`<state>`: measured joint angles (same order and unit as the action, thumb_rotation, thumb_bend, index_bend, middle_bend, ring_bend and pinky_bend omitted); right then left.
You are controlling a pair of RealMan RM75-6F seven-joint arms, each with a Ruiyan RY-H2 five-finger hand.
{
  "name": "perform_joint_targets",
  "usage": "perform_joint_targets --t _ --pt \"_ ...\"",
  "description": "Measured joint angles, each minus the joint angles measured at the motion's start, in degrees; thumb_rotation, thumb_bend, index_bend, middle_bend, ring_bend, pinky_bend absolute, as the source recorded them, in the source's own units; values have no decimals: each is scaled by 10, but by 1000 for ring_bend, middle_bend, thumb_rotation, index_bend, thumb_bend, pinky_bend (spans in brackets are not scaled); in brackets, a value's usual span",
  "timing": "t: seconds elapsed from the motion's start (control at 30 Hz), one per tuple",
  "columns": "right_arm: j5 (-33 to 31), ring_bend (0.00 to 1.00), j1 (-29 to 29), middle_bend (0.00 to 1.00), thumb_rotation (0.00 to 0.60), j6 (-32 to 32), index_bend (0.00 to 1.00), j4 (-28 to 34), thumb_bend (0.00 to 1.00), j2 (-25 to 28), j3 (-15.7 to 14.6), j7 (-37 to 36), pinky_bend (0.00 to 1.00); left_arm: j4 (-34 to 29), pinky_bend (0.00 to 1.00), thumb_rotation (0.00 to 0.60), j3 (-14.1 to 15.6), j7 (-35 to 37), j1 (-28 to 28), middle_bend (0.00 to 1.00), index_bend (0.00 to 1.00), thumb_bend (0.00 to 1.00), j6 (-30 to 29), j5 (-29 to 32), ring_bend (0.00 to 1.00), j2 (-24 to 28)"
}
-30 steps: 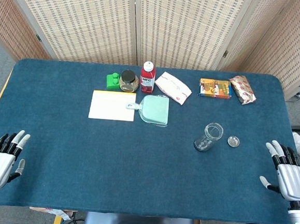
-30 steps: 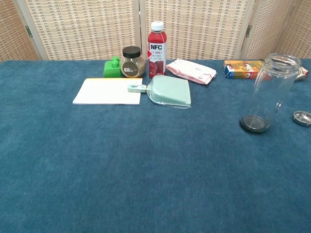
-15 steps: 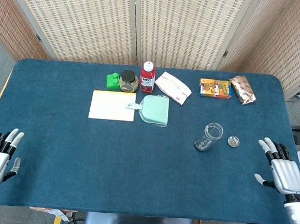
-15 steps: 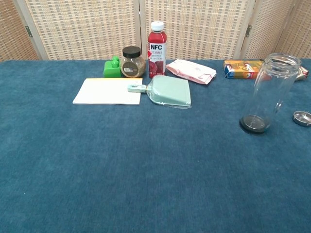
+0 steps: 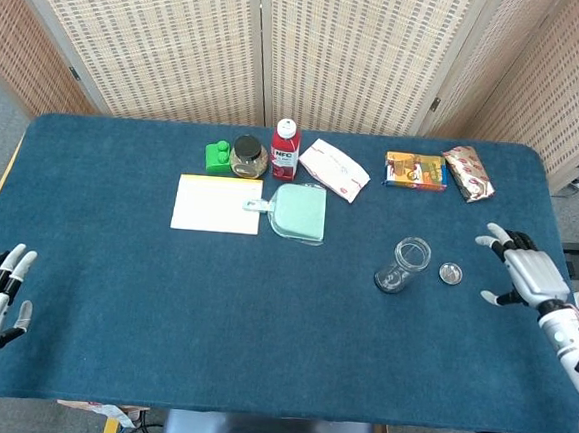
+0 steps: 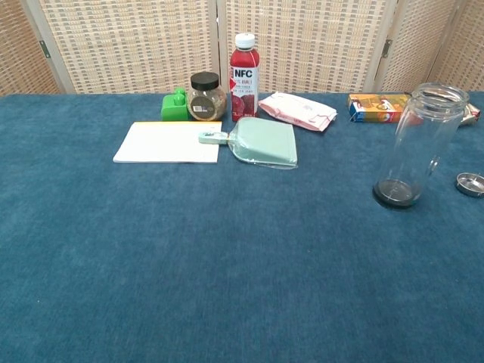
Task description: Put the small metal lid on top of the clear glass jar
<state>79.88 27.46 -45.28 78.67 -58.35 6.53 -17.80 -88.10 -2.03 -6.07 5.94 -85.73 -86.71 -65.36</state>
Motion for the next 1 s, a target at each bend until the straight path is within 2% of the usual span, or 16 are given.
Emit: perform_joint_targets --t 0.37,0.47,0.57,0.83,1.0 --pt "-5 0 65 0 600 90 307 -69 203 -42 0 -16 0 4 0 600 -5 -3 -1 4 0 517 0 9 0 -2" --pt "2 0 79 0 600 104 338 -87 240 -56 -6 -26 0 5 0 600 -6 -7 -1 4 0 532 2 12 0 -2" --pt "14 0 85 0 600 108 367 -97 268 -65 -14 -36 0 6 0 600 -7 -11 0 4 0 544 4 15 0 -3" --pt "29 0 95 0 600 113 381 -120 271 -79 -31 -51 0 7 0 600 -8 -13 0 4 0 542 3 17 0 -5" --pt "32 0 101 0 600 119 424 -136 283 -89 -39 -58 0 7 0 600 -9 -15 -1 4 0 542 2 17 0 -6"
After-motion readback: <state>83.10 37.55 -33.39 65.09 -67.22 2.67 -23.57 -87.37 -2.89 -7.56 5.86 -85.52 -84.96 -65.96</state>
